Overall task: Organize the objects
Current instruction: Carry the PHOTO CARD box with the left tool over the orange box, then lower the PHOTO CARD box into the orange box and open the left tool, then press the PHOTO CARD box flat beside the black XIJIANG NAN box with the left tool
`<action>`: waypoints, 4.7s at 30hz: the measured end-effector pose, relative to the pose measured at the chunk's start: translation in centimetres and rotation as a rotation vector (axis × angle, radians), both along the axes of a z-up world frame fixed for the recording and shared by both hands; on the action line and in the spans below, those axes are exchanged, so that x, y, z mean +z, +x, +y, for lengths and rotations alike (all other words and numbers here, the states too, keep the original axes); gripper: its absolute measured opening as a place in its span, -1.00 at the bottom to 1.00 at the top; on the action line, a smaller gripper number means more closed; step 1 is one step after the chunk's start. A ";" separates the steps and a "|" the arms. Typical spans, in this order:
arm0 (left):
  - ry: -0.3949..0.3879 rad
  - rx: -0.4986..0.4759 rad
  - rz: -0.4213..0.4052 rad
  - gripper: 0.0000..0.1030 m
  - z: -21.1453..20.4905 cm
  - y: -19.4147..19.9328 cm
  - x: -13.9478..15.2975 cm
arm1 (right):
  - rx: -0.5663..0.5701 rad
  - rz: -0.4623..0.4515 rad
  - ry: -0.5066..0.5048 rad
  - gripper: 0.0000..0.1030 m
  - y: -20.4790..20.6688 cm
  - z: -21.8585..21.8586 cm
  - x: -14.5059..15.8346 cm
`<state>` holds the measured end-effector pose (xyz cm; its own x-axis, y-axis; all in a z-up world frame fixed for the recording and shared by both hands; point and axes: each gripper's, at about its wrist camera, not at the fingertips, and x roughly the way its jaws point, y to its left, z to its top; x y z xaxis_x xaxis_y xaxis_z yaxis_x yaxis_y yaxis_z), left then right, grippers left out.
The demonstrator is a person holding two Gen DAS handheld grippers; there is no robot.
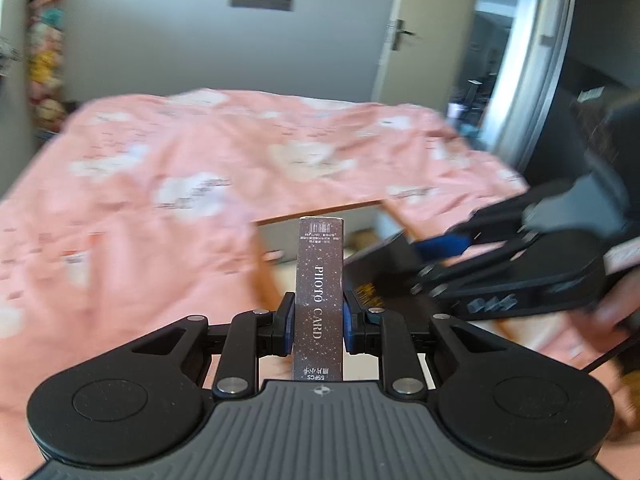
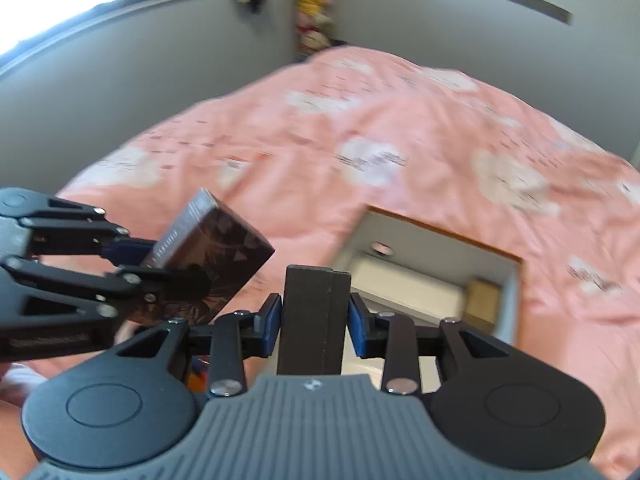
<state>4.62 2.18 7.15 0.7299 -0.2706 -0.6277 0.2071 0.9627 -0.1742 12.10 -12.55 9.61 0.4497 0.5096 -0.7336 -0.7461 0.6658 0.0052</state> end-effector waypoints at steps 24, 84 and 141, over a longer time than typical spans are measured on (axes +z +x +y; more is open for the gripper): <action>0.018 0.028 0.394 -0.52 -6.5 13.7 -12.9 | -0.159 0.229 -0.193 -0.29 11.9 -3.6 -10.4; 0.543 -0.518 0.295 -0.85 -10.4 13.9 -12.6 | -0.198 0.421 -0.084 -0.31 12.5 -3.7 -10.4; 0.832 -0.771 0.270 -0.14 -10.3 11.8 -18.3 | 0.291 0.249 -0.481 -0.37 14.2 0.5 -15.8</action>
<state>16.46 -8.15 -11.19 0.3668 -0.0156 -0.9302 0.8397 0.4360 0.3238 26.29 -12.01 -6.17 0.1277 0.1717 -0.9768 -0.9125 0.4064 -0.0479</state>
